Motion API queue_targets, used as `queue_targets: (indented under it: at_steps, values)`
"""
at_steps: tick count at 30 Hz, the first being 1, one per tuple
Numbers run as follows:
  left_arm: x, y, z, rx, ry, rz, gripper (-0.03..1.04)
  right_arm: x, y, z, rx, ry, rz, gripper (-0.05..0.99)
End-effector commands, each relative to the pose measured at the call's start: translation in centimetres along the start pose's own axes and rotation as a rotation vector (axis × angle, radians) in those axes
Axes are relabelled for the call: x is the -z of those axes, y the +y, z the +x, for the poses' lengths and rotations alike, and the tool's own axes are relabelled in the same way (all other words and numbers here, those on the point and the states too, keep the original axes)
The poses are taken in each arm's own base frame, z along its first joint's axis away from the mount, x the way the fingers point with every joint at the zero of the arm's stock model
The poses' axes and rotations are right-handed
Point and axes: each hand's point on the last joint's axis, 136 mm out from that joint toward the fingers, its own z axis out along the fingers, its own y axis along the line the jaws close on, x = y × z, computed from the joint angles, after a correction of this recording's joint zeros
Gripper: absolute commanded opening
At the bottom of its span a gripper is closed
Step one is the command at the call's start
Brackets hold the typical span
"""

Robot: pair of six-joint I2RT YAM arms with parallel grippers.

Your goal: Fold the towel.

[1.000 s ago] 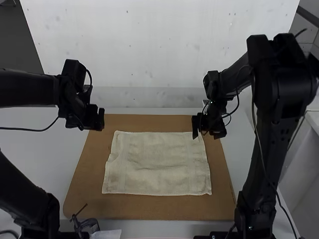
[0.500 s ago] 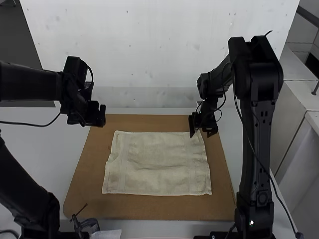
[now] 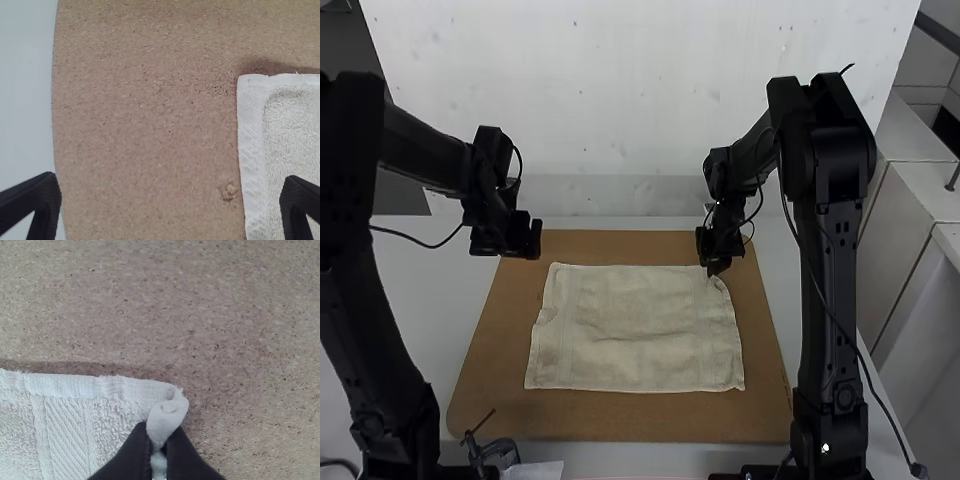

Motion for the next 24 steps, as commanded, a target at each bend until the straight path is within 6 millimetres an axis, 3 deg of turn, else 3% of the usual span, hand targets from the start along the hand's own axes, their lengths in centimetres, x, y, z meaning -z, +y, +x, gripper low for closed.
queue_targets:
  at_steps: [1,9,17,20,24]
  values:
    - [-1.9,-0.5,-2.2,0.015,0.019,0.0,0.98,-2.7,-1.5,2.0,-0.019,0.064,0.059,0.02]
    - [-5.3,-3.1,-3.0,0.001,0.129,0.021,0.97,-2.8,-1.7,2.1,-0.015,0.068,0.071,0.02]
    - [-8.0,-5.2,-0.6,-0.023,0.255,0.041,0.93,-2.8,-2.5,2.6,-0.023,0.075,0.093,0.02]
    - [-9.5,-4.9,0.2,0.011,0.329,0.036,0.75,-2.3,-2.6,2.2,-0.019,0.049,0.098,0.02]
    - [-10.3,-4.8,1.3,0.016,0.408,0.023,0.29,-1.4,-2.7,1.7,-0.025,0.023,0.097,0.02]
